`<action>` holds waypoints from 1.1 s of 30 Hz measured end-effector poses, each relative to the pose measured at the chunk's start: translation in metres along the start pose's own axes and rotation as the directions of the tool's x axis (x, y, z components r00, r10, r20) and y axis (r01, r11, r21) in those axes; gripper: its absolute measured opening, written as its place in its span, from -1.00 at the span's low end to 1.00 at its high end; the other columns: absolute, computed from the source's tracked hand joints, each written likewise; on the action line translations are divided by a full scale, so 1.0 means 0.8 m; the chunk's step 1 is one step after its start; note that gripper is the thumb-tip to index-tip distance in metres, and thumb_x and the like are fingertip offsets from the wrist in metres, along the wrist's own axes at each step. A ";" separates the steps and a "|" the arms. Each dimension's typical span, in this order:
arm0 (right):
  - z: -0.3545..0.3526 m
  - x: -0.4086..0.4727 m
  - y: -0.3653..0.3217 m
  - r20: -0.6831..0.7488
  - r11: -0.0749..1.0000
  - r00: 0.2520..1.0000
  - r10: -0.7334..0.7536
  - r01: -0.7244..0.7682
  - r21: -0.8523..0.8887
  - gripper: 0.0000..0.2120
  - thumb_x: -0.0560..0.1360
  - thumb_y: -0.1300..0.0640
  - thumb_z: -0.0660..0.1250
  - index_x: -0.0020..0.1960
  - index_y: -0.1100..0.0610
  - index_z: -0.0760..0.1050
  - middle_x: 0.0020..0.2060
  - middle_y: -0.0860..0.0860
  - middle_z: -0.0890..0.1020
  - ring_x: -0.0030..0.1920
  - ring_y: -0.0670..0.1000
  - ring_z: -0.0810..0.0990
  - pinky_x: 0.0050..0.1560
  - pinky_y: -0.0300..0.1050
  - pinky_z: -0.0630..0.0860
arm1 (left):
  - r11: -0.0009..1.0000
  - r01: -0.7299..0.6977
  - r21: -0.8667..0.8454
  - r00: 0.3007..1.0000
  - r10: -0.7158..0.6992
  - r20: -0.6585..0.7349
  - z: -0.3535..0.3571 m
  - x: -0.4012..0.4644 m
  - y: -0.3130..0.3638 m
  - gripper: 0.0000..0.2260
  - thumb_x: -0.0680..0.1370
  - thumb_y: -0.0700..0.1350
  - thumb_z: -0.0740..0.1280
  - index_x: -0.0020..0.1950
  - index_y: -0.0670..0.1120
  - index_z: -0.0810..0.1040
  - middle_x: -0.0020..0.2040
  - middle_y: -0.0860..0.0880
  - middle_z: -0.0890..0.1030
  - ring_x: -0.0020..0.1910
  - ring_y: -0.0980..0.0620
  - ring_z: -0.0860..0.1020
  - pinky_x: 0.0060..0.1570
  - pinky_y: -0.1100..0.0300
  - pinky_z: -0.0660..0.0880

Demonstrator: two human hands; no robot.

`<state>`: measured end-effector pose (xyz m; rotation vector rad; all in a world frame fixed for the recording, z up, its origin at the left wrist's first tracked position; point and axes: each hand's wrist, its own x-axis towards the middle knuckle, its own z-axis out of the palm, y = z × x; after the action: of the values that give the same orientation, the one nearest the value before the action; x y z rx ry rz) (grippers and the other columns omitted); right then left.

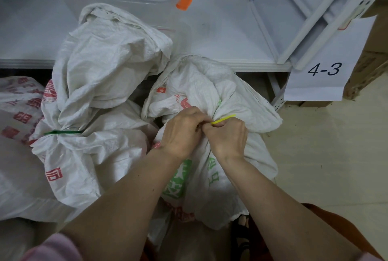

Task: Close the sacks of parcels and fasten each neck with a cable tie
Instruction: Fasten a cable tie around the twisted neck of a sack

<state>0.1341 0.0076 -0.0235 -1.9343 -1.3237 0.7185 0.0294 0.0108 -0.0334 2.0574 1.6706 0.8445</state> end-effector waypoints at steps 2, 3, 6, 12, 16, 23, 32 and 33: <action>0.000 0.000 0.000 0.005 1.000 1.000 0.021 -0.021 0.016 -0.66 0.28 0.16 0.43 -0.59 0.08 0.38 -0.66 -0.06 0.33 -0.48 0.02 0.37 -0.32 -0.11 0.37 | 0.999 0.018 -0.034 0.999 -0.017 0.034 0.000 0.003 -0.004 -0.77 0.43 -0.29 0.36 -0.05 -0.02 0.70 -0.11 0.06 0.60 -0.08 0.07 0.54 -0.11 0.25 0.44; -0.001 0.000 0.000 0.019 0.999 0.999 0.031 -0.031 0.023 -0.70 0.27 0.17 0.43 -0.58 0.10 0.42 -0.65 -0.06 0.35 -0.48 0.02 0.39 -0.32 -0.13 0.37 | 0.999 0.029 -0.043 0.998 -0.026 0.051 -0.001 0.004 -0.005 -0.79 0.43 -0.29 0.37 -0.06 -0.03 0.70 -0.12 0.05 0.60 -0.08 0.06 0.54 -0.09 0.20 0.47; -0.001 0.004 0.002 0.074 1.000 0.997 0.016 -0.017 0.017 -0.75 0.29 0.20 0.43 -0.52 0.18 0.48 -0.63 -0.02 0.37 -0.49 0.00 0.37 -0.36 -0.17 0.35 | 0.997 0.071 -0.023 0.993 -0.068 0.093 -0.004 0.005 -0.007 -0.86 0.45 -0.24 0.38 -0.06 -0.07 0.68 -0.10 0.01 0.61 -0.07 0.04 0.54 -0.06 0.16 0.47; -0.004 0.012 0.009 0.105 0.994 0.994 -0.035 0.023 0.111 -0.72 0.44 0.19 0.37 -0.31 0.41 0.56 -0.34 0.34 0.57 -0.36 0.19 0.45 -0.23 0.02 0.47 | 0.990 0.108 0.095 0.987 -0.118 0.106 -0.001 0.003 -0.003 -0.92 0.54 -0.10 0.33 -0.01 -0.03 0.60 -0.04 0.06 0.56 -0.03 0.10 0.51 -0.12 0.28 0.35; -0.003 0.013 0.008 0.123 0.963 0.989 0.085 -0.113 0.245 -0.73 0.44 0.24 0.36 -0.42 0.29 0.59 -0.39 0.27 0.61 -0.39 0.04 0.47 -0.24 -0.06 0.44 | 0.988 0.109 0.109 0.986 -0.122 0.111 -0.002 0.003 -0.001 -0.89 0.57 -0.08 0.29 0.03 -0.05 0.58 -0.01 0.04 0.54 -0.02 0.09 0.50 -0.10 0.25 0.38; 0.000 0.010 0.008 0.130 0.929 0.977 0.171 -0.204 0.309 -0.72 0.48 0.26 0.32 -0.40 0.26 0.57 -0.52 0.03 0.51 -0.45 -0.03 0.40 -0.26 -0.10 0.37 | 0.986 0.143 0.088 0.980 -0.153 0.124 -0.003 0.002 0.006 -0.91 0.55 -0.11 0.28 -0.01 -0.07 0.56 -0.03 0.03 0.52 -0.05 0.07 0.51 -0.15 0.23 0.36; -0.006 0.004 0.002 0.198 0.888 0.959 0.204 -0.266 0.375 -0.64 0.44 0.32 0.32 -0.52 0.14 0.48 -0.49 0.11 0.51 -0.53 -0.04 0.33 -0.41 -0.14 0.27 | 0.967 0.135 0.217 0.973 -0.170 0.154 -0.006 0.002 0.007 -0.83 0.58 0.00 0.23 0.04 -0.05 0.53 0.04 0.01 0.52 0.01 0.01 0.52 -0.13 0.16 0.34; -0.006 0.004 0.001 0.204 0.891 0.960 0.193 -0.258 0.374 -0.63 0.42 0.34 0.32 -0.55 0.15 0.45 -0.51 0.11 0.47 -0.50 -0.02 0.31 -0.40 -0.13 0.24 | 0.957 0.130 0.259 0.973 -0.173 0.151 -0.006 0.003 0.007 -0.82 0.59 0.02 0.21 0.05 -0.05 0.52 0.05 0.01 0.51 0.02 0.00 0.51 -0.15 0.17 0.31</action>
<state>0.1397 0.0093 -0.0213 -1.7362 -0.9526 1.1849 0.0309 0.0112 -0.0254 2.0573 1.8863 0.4116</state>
